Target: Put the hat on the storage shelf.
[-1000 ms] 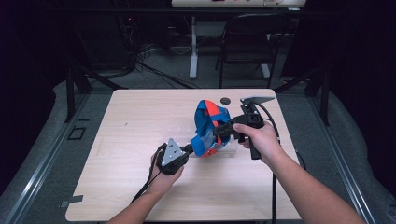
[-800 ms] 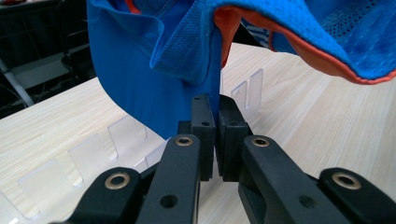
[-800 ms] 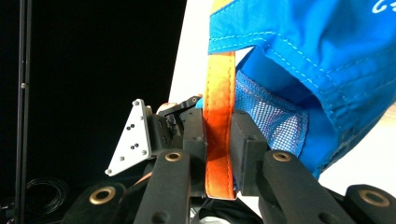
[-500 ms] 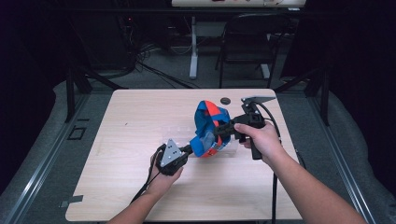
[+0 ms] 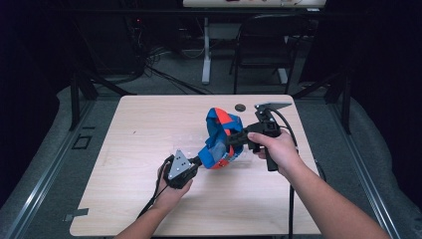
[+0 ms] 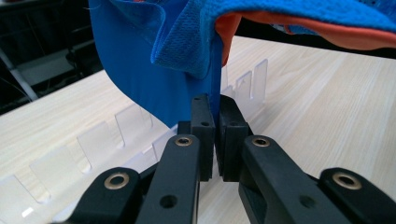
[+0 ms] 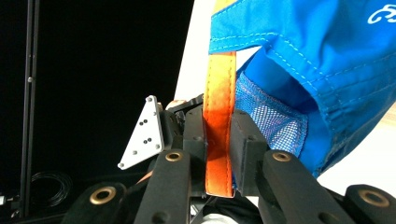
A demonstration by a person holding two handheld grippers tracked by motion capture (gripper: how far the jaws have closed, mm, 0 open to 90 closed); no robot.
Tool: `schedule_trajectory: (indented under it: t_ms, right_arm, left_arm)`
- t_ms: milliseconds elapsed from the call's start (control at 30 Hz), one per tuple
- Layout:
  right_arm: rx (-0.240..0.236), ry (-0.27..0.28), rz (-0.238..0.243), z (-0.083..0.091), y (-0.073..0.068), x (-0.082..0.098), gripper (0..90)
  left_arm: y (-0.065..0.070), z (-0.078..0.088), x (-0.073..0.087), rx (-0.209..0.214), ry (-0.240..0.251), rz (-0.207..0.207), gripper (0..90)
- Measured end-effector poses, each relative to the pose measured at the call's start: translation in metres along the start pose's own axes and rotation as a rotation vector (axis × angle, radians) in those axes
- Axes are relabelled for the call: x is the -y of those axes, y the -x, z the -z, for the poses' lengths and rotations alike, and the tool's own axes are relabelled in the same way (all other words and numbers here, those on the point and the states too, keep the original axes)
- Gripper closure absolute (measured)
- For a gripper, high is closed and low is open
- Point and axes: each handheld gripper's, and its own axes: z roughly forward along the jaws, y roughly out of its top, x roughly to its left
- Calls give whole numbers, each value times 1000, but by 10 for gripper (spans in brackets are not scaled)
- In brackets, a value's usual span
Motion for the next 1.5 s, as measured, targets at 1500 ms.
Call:
schedule_trajectory:
  t_ms: [1500]
  right_arm:
    - [99, 84, -11, 8, 26, -2, 695]
  left_arm:
    - [-11, -12, 16, 11, -106, 94, 785]
